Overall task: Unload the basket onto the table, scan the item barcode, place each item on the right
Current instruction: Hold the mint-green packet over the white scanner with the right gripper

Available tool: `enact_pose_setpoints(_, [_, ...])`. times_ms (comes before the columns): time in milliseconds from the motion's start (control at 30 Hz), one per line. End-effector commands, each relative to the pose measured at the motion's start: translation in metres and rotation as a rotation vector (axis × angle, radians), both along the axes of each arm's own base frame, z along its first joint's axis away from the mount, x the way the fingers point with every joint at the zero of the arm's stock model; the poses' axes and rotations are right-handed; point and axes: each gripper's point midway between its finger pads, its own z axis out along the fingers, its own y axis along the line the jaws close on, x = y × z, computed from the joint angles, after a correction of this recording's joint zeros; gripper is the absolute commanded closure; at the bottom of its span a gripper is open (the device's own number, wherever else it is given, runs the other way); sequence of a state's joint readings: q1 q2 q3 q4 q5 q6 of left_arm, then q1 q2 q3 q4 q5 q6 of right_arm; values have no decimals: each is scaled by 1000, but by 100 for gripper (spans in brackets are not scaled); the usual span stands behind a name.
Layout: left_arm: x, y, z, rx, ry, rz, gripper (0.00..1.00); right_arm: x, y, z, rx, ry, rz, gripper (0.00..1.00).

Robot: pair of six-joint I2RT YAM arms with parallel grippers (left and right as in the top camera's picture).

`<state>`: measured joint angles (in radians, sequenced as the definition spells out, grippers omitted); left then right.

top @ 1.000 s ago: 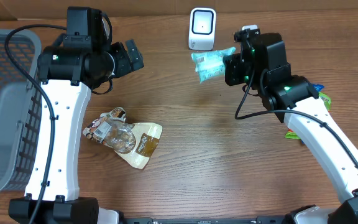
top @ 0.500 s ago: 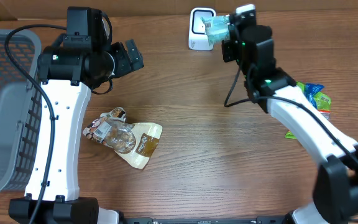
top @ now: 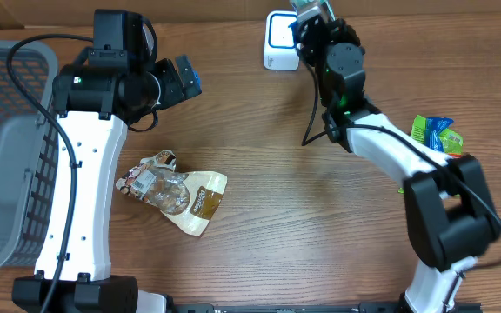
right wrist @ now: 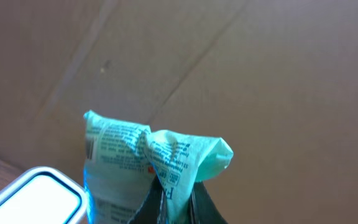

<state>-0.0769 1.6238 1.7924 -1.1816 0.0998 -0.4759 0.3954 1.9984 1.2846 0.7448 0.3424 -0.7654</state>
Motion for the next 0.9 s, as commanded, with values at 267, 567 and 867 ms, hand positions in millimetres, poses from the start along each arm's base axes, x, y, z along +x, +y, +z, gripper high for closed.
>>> enact_pose_setpoints(267, [3,0,-2,4,3,4,0,17,19,-52,-298,-84,19,96])
enact_pose_setpoints(567, [3,0,-2,4,3,4,0,27,27,-64,-321,-110,65,96])
enact_pose_setpoints(867, [3,0,-2,4,3,4,0,48,35,-53,-337,-122,66,96])
